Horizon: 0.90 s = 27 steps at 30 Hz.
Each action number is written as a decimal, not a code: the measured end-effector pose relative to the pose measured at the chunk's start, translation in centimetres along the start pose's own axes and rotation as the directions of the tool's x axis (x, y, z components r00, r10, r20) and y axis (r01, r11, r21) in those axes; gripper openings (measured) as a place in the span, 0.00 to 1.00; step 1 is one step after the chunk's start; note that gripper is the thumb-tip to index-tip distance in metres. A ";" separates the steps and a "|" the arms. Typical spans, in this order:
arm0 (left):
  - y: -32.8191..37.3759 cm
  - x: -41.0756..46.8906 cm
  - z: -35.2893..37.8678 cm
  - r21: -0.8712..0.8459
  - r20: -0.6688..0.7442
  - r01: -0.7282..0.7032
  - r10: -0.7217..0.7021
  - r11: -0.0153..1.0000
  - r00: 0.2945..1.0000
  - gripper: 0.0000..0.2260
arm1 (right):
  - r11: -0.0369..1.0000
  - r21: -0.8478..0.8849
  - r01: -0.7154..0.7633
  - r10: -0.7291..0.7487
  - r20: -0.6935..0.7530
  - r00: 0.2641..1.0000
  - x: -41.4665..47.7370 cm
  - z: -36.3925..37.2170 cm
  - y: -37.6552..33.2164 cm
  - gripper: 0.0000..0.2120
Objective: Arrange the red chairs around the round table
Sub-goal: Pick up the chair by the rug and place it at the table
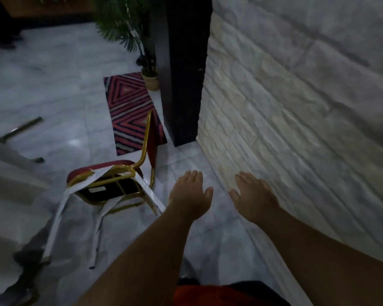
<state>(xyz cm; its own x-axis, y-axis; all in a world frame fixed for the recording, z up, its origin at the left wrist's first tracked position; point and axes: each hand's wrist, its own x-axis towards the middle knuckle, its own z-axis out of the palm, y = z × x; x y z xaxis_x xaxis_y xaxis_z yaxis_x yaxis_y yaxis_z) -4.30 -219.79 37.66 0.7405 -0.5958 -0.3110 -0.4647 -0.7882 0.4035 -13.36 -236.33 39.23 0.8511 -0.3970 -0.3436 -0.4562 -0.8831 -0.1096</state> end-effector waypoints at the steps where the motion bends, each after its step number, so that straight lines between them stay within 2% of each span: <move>1: -0.3 1.6 -0.5 -0.012 0.008 0.021 -0.021 1.000 1.000 0.31 | 1.000 -0.005 0.013 -0.013 0.004 1.000 1.7 -0.5 0.0 0.30; 6: -1.3 9.1 -1.8 -0.014 0.029 0.093 -0.093 0.996 0.995 0.31 | 0.997 0.005 0.074 -0.074 0.047 0.996 10.1 -2.6 -0.1 0.30; 17: -1.6 23.1 -6.2 -0.118 -0.048 0.345 -0.353 0.931 0.935 0.31 | 0.949 -0.059 0.309 -0.299 0.145 0.943 28.9 -7.9 -0.8 0.31; 22: -5.1 27.8 -8.8 -0.214 -0.088 0.428 -0.454 0.878 0.887 0.31 | 0.882 -0.107 0.459 -0.442 0.151 0.884 36.5 -9.5 -5.0 0.28; 27: -11.8 33.1 -11.0 -0.259 -0.098 0.494 -0.531 0.830 0.842 0.31 | 0.822 -0.153 0.549 -0.506 0.248 0.826 44.8 -9.7 -11.5 0.31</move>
<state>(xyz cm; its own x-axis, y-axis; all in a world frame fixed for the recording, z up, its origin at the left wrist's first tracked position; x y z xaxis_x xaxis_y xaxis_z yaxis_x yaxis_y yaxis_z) 31.01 -228.53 32.07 0.9175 -0.0677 -0.3918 0.1058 -0.9084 0.4046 32.52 -246.40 34.11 0.8697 0.1805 -0.4595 0.1321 -0.9819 -0.1357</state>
